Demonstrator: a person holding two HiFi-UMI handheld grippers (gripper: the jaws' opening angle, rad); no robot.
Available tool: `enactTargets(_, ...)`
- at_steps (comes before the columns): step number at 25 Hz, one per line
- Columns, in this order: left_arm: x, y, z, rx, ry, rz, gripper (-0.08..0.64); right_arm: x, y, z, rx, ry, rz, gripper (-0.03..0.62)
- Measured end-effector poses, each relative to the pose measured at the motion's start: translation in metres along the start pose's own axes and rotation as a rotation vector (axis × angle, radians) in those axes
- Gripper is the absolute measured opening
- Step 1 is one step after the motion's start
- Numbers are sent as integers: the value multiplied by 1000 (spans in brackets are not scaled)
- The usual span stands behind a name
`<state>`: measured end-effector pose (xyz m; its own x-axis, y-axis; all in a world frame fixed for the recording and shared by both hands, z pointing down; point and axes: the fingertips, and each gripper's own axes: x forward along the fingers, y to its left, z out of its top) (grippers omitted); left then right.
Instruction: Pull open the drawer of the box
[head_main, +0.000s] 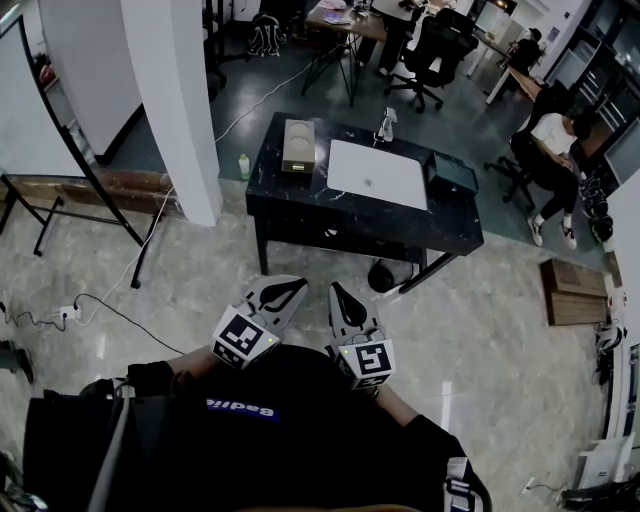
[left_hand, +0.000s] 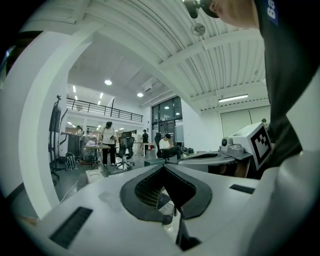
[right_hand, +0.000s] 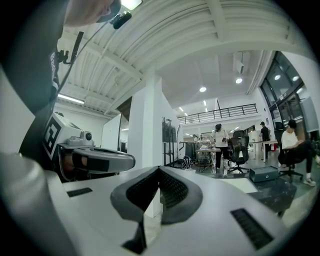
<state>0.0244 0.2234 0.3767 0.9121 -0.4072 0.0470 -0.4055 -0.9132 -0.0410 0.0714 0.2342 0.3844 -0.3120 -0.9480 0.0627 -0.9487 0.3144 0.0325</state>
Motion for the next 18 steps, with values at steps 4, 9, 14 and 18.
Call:
enactTargets(4,0,-1,0,-3,8,1,2,0,-2,-1,-5,9,-5,0)
enactTargets(9,3,-2,-1,-1,14,-2,2,0,-4,0,9,4,-6,0)
enactTargets(14,6,-2,2,1,15,-3,2,-2,-8,0,13,2,-9,0)
enactTargets(18,10,-4,4,2,18,-5,2,-3,-13,2,9,0,-13,0)
